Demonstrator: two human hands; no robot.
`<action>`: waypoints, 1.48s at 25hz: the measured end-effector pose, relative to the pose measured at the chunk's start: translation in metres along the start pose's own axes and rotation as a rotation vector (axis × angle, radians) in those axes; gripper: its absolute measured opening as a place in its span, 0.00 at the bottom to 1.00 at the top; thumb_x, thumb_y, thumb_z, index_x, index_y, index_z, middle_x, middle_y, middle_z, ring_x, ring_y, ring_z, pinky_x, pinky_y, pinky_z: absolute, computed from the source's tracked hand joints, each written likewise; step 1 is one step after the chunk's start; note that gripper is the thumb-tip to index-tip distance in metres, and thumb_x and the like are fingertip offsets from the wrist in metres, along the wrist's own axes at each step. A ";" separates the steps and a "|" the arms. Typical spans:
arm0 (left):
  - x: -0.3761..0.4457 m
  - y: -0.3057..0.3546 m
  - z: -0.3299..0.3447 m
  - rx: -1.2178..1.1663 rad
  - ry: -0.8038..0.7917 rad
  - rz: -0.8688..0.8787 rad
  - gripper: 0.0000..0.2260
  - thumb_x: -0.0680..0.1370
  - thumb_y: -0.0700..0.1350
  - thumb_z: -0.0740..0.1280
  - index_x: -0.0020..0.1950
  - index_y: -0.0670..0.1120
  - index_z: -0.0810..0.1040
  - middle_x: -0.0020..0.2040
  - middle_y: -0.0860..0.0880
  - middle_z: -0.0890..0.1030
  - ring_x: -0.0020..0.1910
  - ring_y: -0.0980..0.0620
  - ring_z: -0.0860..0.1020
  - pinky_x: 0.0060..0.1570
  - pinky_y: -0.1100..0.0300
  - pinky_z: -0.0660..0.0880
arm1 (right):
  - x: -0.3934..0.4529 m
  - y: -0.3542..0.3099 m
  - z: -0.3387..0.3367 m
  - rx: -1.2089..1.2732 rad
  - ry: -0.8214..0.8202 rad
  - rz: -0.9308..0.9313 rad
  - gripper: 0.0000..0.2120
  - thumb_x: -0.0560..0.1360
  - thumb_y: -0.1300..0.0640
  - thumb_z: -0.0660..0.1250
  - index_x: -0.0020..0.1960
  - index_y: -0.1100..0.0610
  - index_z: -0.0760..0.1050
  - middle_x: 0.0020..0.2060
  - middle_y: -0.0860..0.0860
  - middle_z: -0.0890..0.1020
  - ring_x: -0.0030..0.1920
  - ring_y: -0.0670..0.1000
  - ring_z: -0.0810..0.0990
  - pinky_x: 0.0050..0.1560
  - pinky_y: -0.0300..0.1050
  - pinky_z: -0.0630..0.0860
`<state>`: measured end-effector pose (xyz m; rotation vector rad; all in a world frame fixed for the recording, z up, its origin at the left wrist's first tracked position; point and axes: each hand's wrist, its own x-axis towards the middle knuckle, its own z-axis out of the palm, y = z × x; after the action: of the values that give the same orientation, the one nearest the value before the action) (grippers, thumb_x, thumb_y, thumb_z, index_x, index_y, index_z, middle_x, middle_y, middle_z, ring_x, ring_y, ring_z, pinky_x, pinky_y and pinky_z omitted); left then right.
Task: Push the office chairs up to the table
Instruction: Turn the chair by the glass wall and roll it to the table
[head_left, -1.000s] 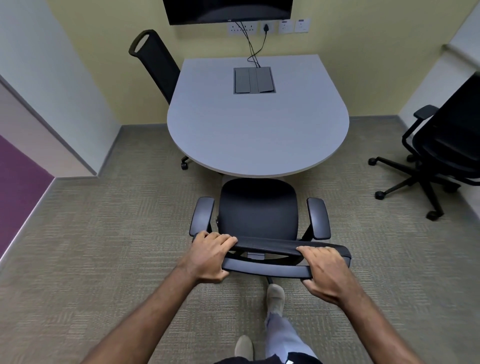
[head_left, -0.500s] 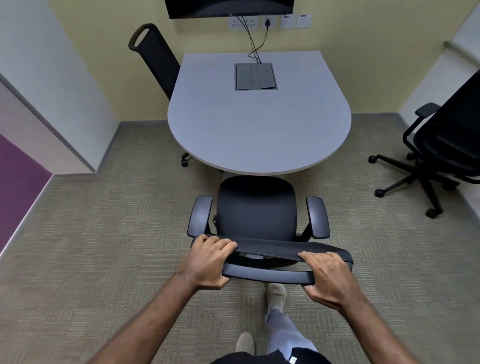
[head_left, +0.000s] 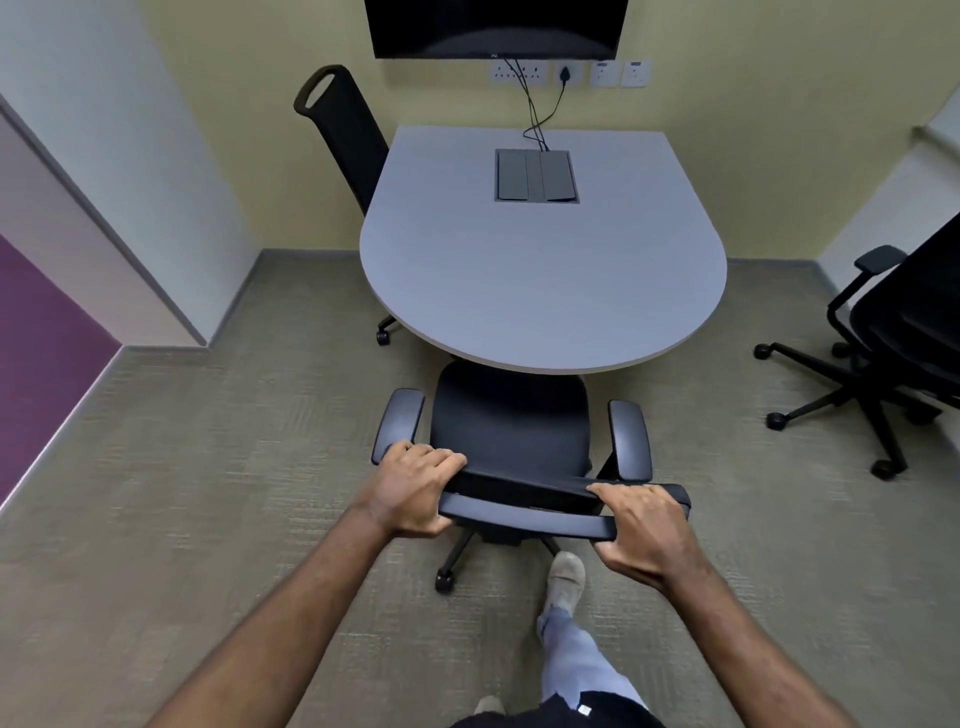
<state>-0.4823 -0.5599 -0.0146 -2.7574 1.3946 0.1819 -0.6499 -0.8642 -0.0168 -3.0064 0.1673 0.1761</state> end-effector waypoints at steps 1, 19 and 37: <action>0.008 -0.004 -0.001 -0.003 -0.002 -0.003 0.31 0.68 0.64 0.69 0.67 0.50 0.76 0.61 0.52 0.82 0.56 0.45 0.81 0.57 0.48 0.73 | 0.008 0.003 0.000 0.002 0.018 0.000 0.32 0.65 0.45 0.70 0.68 0.53 0.80 0.58 0.50 0.87 0.57 0.56 0.85 0.62 0.54 0.77; 0.179 -0.035 -0.014 -0.063 0.074 -0.025 0.34 0.65 0.66 0.62 0.66 0.50 0.77 0.56 0.49 0.85 0.52 0.43 0.82 0.54 0.46 0.74 | 0.146 0.099 -0.043 -0.012 0.021 -0.003 0.36 0.63 0.40 0.62 0.69 0.49 0.78 0.59 0.48 0.86 0.59 0.55 0.84 0.64 0.53 0.77; 0.222 -0.060 -0.044 -0.052 0.130 -0.042 0.31 0.67 0.66 0.65 0.65 0.51 0.79 0.53 0.51 0.85 0.49 0.47 0.83 0.52 0.49 0.78 | 0.195 0.116 -0.070 -0.021 0.120 0.003 0.28 0.63 0.41 0.69 0.63 0.44 0.82 0.48 0.42 0.88 0.49 0.50 0.86 0.52 0.49 0.81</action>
<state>-0.3001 -0.7057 0.0009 -2.8856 1.3780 0.0379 -0.4638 -1.0081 0.0145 -3.0390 0.1820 -0.0026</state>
